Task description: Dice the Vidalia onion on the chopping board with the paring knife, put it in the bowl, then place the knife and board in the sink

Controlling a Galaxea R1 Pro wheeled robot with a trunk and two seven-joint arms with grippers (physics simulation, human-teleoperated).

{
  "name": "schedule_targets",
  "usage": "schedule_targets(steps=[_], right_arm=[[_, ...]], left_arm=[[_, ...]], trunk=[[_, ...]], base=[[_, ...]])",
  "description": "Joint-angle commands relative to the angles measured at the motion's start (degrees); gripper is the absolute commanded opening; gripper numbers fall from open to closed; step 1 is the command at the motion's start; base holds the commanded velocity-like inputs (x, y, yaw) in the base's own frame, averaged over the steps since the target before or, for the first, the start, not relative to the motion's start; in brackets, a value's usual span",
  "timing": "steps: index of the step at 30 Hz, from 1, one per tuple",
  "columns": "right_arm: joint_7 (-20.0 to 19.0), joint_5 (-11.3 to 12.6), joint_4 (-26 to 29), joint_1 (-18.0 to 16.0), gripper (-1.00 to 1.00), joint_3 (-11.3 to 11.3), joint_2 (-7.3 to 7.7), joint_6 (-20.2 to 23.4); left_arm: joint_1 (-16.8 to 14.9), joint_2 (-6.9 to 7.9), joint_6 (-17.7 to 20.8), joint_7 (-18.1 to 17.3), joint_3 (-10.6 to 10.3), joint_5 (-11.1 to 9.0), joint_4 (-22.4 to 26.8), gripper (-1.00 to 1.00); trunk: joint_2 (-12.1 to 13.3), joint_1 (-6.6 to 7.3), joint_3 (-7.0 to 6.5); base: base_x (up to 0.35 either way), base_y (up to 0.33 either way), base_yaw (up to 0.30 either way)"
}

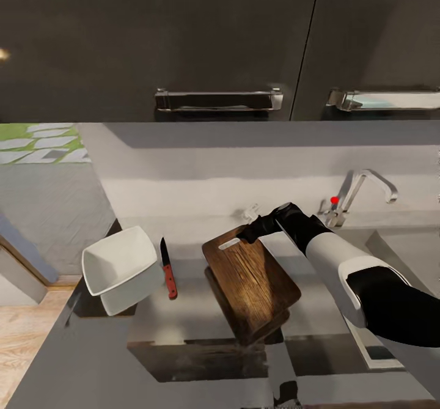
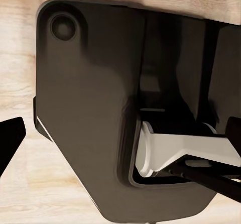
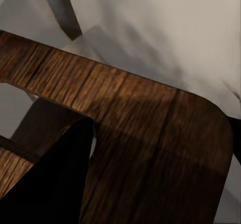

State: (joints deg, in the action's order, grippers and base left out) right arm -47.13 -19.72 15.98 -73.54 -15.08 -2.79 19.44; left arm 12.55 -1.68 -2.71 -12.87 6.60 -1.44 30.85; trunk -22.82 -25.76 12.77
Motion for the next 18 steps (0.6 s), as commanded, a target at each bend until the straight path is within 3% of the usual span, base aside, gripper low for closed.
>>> schedule_targets(steps=[1, 18], right_arm=[[-0.26, -0.41, 0.10, -0.02, -1.00, 0.14, -0.02, 0.29], [-0.20, -0.41, 0.10, -0.02, -1.00, 0.41, 0.19, 0.67]], left_arm=[[0.02, -0.06, 0.07, -0.49, 0.43, -0.14, 0.09, 1.00], [0.00, -0.02, 0.05, -0.49, 0.43, -0.14, 0.09, 1.00]], trunk=[[-0.10, -0.02, 0.01], [-0.10, -0.02, -0.94]], base=[[-0.106, 0.000, 0.000], [-0.077, 0.000, 0.000]])
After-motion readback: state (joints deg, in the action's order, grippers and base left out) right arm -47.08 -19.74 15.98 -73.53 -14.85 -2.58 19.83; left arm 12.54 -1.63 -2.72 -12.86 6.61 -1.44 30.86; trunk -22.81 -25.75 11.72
